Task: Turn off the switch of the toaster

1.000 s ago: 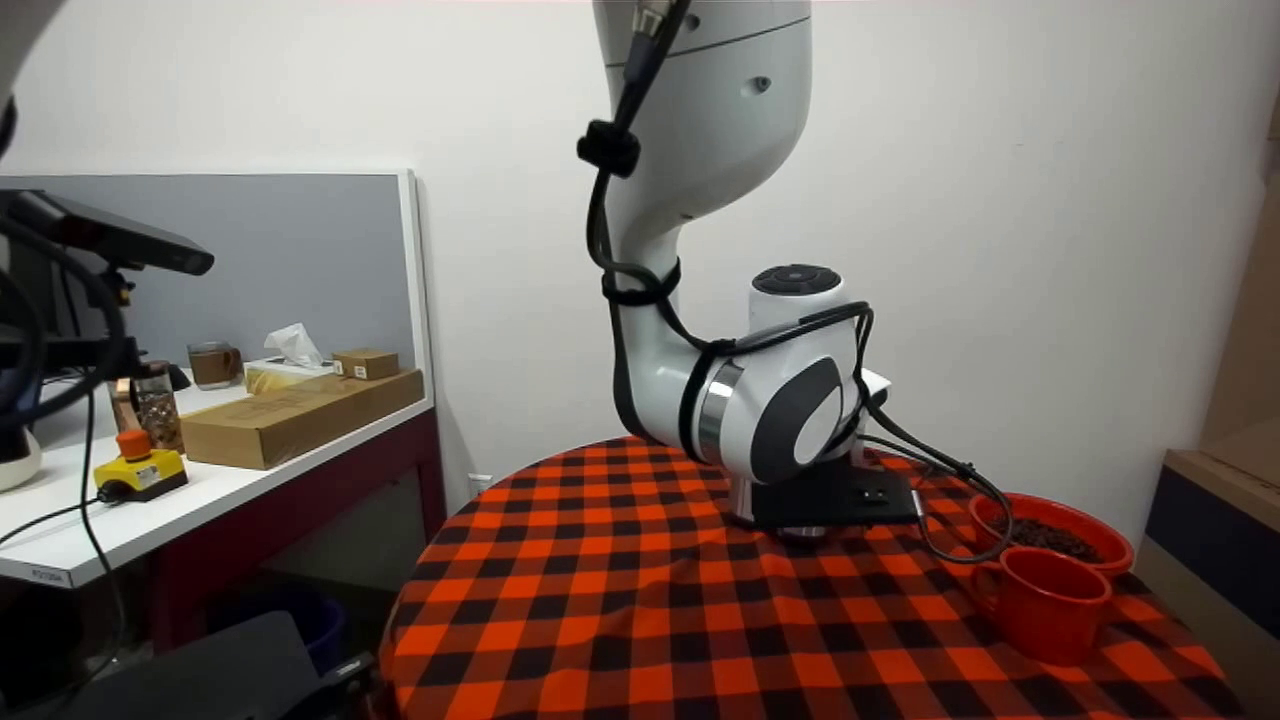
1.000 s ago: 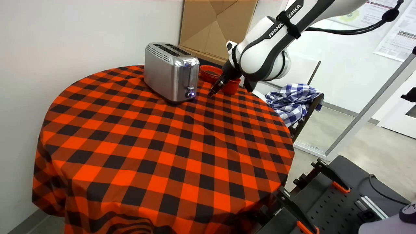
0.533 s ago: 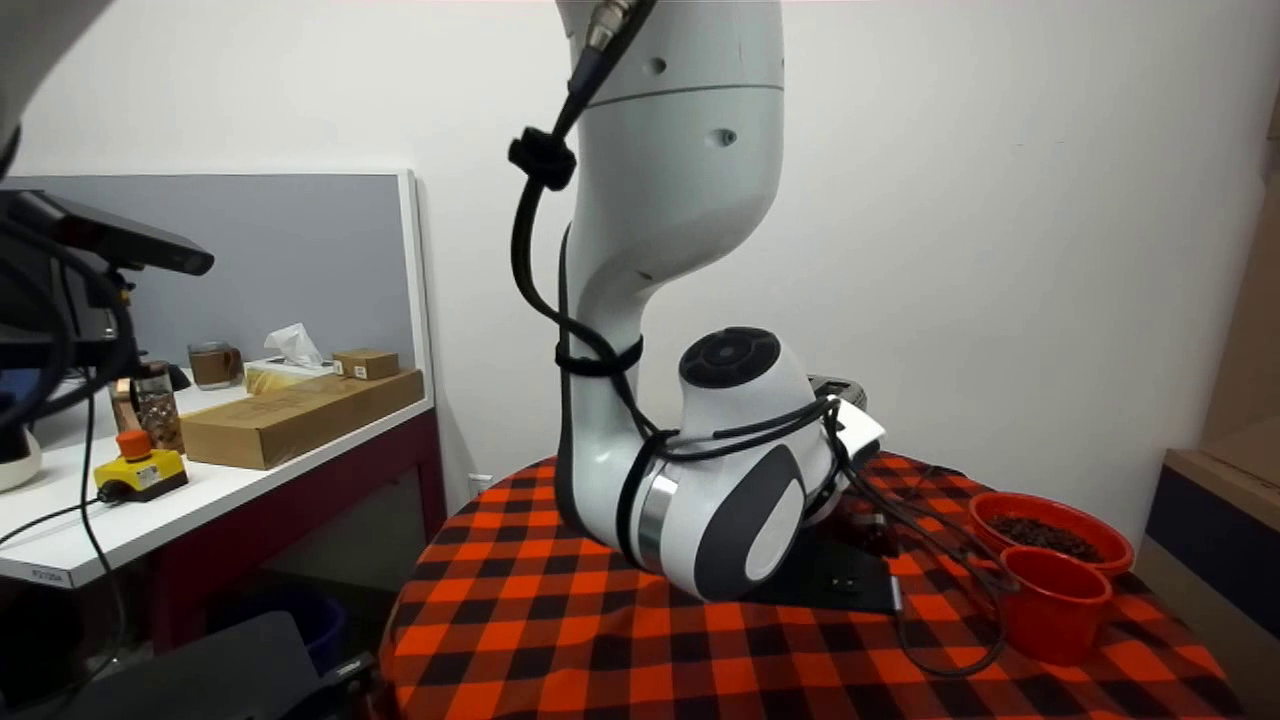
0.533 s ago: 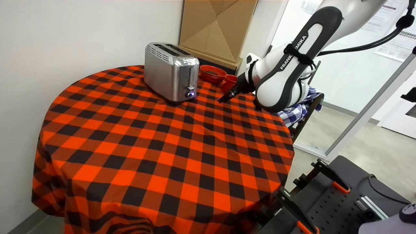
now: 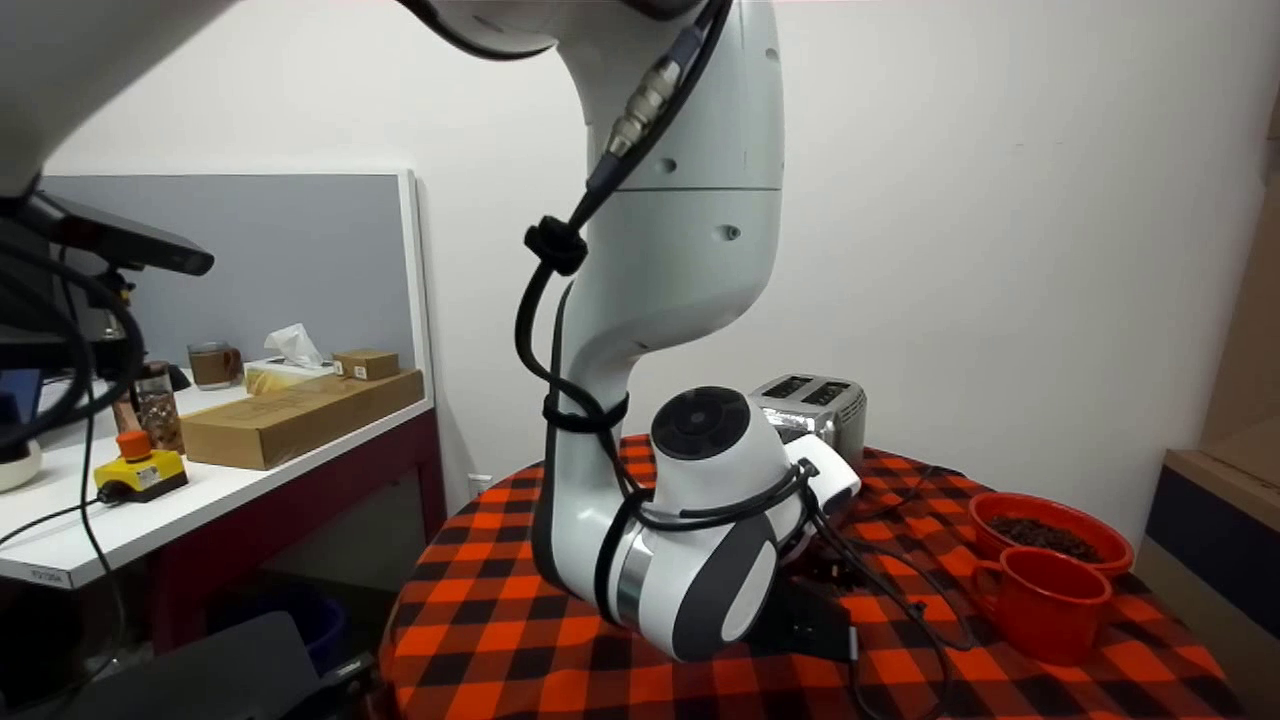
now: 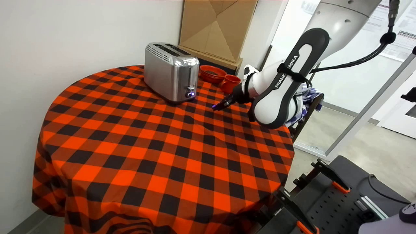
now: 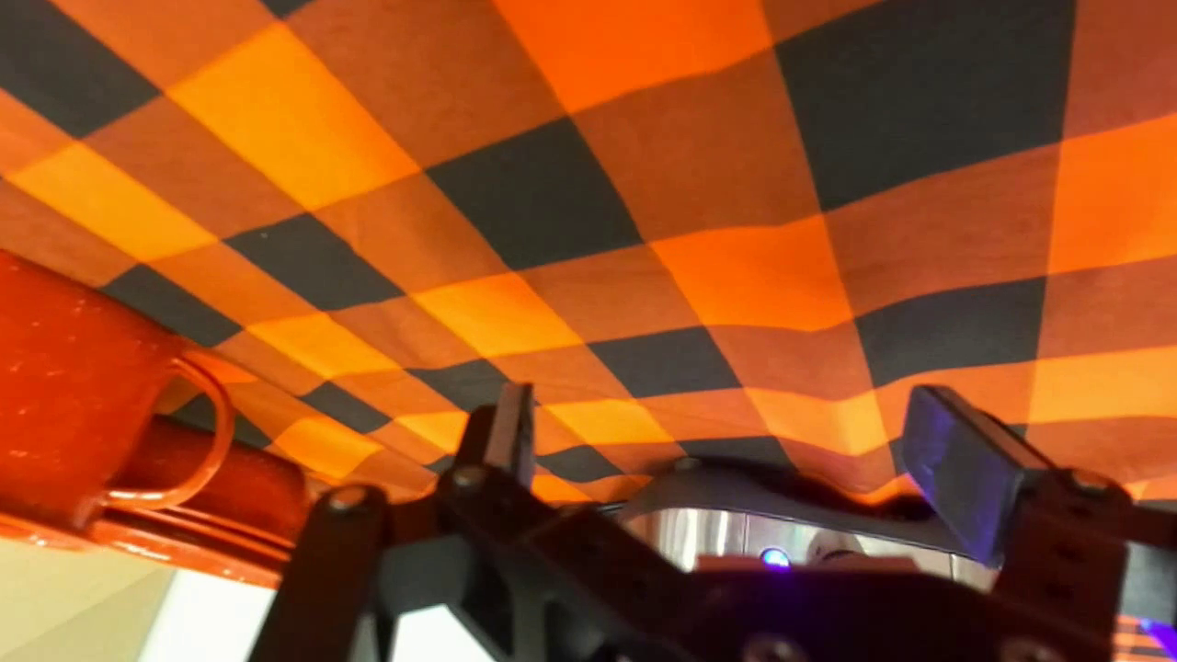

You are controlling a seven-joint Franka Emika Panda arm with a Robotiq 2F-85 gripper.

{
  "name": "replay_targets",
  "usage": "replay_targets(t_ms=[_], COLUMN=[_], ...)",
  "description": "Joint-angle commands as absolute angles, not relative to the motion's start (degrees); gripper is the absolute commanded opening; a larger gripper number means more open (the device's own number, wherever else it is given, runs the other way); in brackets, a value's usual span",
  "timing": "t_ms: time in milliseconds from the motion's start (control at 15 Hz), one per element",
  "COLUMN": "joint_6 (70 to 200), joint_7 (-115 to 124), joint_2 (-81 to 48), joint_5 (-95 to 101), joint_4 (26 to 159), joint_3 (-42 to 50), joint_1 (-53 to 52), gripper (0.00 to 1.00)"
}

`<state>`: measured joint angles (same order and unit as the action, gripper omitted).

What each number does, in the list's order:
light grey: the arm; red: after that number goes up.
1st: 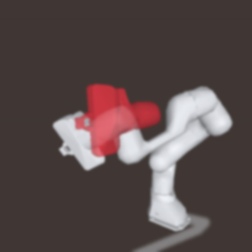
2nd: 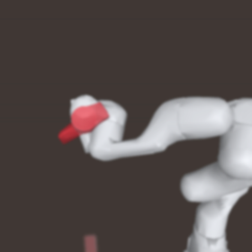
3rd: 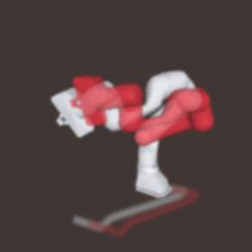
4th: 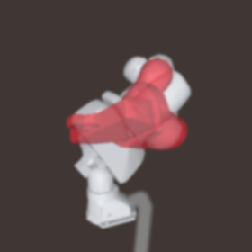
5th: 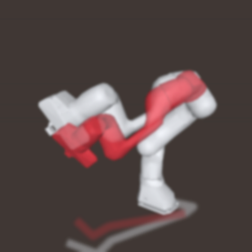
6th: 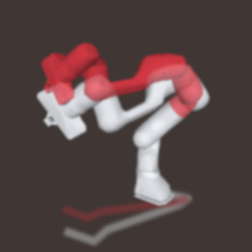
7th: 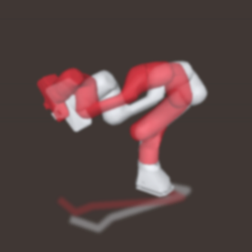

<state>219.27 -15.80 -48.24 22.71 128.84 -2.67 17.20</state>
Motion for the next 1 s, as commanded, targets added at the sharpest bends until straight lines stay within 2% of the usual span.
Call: replay_targets(t_ms=[0, 933], joint_6=[219.6, 214.9], joint_7=[-13.1, -9.3], joint_2=[-51.2, -51.0], joint_5=[23.6, 24.1], joint_4=[123.7, 116.7], joint_3=[-1.3, -2.4], joint_1=[14.8, 12.4], gripper=[1.00, 1.00])
